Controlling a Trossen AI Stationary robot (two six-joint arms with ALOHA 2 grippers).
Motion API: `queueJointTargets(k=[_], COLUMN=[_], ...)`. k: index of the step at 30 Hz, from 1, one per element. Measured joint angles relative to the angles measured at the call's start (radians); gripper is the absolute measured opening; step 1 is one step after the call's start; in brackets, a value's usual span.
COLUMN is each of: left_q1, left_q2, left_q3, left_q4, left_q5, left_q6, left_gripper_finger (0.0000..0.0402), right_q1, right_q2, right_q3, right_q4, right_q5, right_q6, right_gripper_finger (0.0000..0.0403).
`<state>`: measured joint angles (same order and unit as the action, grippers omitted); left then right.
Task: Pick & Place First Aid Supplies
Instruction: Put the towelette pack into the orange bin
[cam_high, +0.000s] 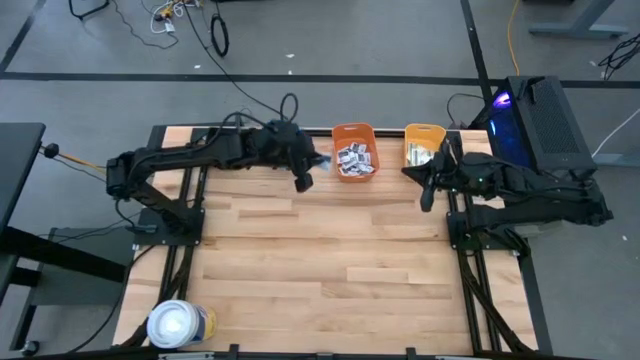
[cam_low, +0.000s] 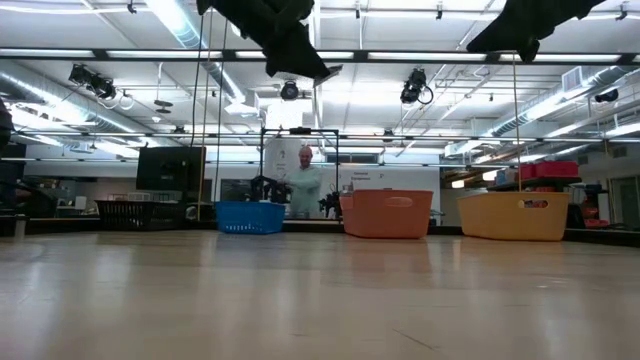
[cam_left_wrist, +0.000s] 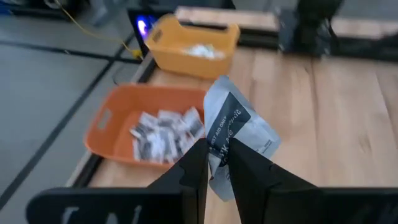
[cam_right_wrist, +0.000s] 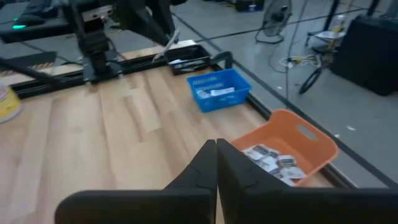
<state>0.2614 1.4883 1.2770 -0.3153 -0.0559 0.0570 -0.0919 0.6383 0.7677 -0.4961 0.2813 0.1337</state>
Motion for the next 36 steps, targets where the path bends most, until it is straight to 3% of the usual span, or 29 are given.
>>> queueJointTargets(k=[9,21,36], left_q1=[0.066,0.135,0.239], left_q2=[0.047,0.199,0.427], left_q3=[0.0,0.0,0.0], left_q4=[0.256,0.356,0.682], left_q5=[-0.003,-0.011,0.159], left_q6=[-0.001,-0.052,-0.046], left_gripper_finger=[0.0064,0.0064,0.0064], right_q1=[-0.037,-0.04,-0.039], right_q2=[-0.005,-0.005,0.007], right_q3=[0.0,0.0,0.0], right_q4=[0.0,0.002,0.039], right_q5=[-0.003,-0.01,0.02], right_q6=[0.012,0.026,0.21], right_gripper_finger=[0.0012,0.0013,0.0013])
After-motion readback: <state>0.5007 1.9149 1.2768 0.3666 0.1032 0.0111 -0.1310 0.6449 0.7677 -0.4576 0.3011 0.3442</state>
